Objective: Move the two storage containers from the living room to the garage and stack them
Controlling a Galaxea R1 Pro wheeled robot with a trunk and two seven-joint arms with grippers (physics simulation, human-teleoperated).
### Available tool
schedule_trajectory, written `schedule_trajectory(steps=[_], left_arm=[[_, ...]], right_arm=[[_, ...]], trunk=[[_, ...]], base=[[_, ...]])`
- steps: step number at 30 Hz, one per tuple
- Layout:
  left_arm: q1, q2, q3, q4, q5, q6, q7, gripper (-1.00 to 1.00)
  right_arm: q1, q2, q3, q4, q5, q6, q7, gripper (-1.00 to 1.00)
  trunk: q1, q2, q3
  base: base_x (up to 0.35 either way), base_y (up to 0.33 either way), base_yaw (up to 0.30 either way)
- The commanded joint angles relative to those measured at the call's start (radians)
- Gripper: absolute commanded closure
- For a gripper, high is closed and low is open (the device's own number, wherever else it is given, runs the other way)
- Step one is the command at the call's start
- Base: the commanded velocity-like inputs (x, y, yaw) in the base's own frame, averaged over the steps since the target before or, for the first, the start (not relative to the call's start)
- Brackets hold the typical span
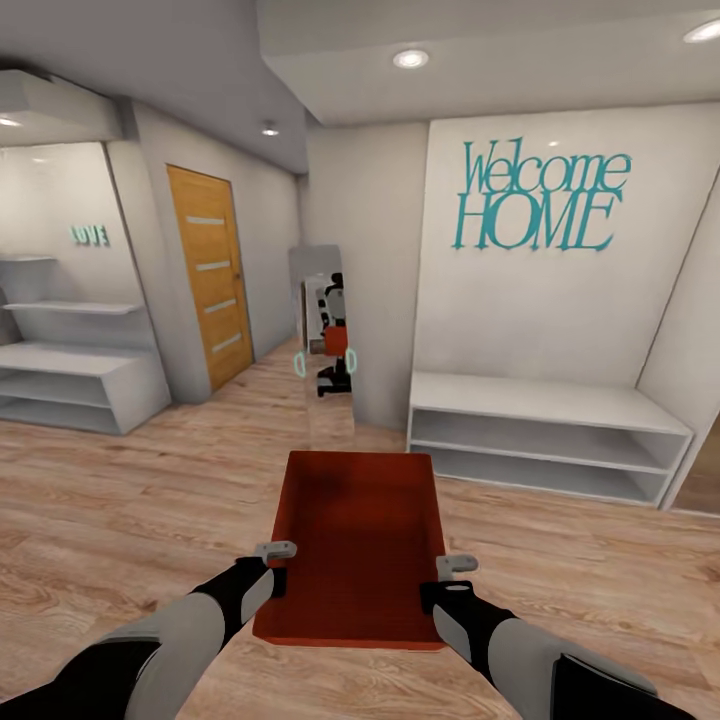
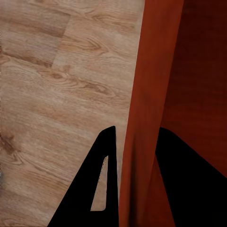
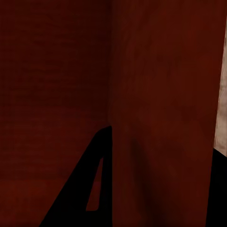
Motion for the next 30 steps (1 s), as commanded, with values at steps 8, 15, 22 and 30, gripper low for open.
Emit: schedule_trajectory(steps=[8, 15, 22, 30], left_arm=[[0.0, 0.0, -0.039, 0.002, 0.015, 0.005, 0.007, 1.0], [0.0, 0.0, -0.039, 0.002, 0.015, 0.005, 0.007, 1.0], [0.0, 0.0, -0.039, 0.002, 0.015, 0.005, 0.007, 1.0], [0.0, 0.0, -0.039, 0.002, 0.015, 0.005, 0.007, 1.0]], right_arm=[[-0.002, -0.015, -0.013, -0.002, 0.019, 0.005, -0.009, 1.0], [-0.002, -0.015, -0.013, -0.002, 0.019, 0.005, -0.009, 1.0], [-0.002, -0.015, -0.013, -0.002, 0.019, 0.005, -0.009, 1.0], [-0.002, -0.015, -0.014, -0.002, 0.019, 0.005, -0.009, 1.0]], trunk=[[0.001, -0.001, -0.002], [0.001, -0.001, -0.002], [0.001, -0.001, -0.002], [0.001, -0.001, -0.002]], base=[[0.321, 0.0, 0.257], [0.321, 0.0, 0.288], [0.321, 0.0, 0.067], [0.321, 0.0, 0.147]])
